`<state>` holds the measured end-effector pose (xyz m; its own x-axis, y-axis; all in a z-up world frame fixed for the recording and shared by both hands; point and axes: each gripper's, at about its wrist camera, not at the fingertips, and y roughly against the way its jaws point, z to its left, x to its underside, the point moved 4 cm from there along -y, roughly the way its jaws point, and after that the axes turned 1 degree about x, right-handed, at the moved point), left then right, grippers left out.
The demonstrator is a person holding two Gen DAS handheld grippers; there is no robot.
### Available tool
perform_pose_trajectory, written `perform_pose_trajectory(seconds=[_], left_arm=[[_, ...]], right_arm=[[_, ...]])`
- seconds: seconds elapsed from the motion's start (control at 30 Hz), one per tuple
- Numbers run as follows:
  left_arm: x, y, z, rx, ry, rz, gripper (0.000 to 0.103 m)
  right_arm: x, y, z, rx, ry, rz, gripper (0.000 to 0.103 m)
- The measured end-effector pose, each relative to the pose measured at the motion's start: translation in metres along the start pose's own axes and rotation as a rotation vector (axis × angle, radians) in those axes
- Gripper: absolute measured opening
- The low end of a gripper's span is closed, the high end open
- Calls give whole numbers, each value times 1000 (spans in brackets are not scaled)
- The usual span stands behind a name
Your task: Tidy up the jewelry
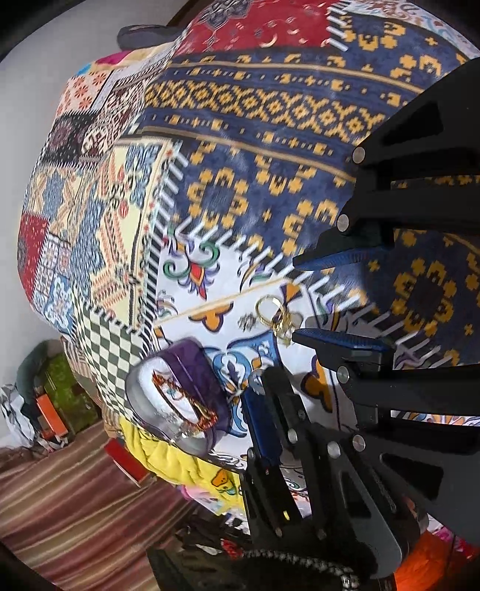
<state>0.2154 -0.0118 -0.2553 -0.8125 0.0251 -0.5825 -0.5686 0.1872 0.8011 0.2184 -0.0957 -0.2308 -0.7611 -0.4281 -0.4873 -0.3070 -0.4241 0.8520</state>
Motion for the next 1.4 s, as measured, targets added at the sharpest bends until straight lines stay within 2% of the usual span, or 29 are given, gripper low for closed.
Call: perform_pose_trajectory(seconds=[0.27,0.33,0.37,0.53,0.73,0.97,1.07,1.2,1.3,1.4], left_arm=[[15,16,18,-3,44,-10,20],[16,17,19,-1,54,-13,20],[16,18,19,0,57,-14,20],[16,19,19,5,72,-14,20],[20,23,18,8,75,-13,20],[24,31,23,8,102,-22,20],[24,34,28,14,121,-26,20],[25,36,33,14,128,-30,20],[26,36,35,11,128,-31,20],[26,35,38,21,140,-33,20]], right_arm=[[-2,-9,13,-2,27,-8,28],[-1,-9,14,-4,31,-8,12],[0,-9,15,-5,32,-6,10],[6,-4,19,-11,42,-1,9],[17,6,16,22,59,9,8],[-1,21,32,-109,51,-38,9],[-4,8,44,-140,56,-2,9],[0,-19,47,-77,68,59,9],[0,-19,41,-93,34,44,9],[-4,-17,33,-17,31,32,10]])
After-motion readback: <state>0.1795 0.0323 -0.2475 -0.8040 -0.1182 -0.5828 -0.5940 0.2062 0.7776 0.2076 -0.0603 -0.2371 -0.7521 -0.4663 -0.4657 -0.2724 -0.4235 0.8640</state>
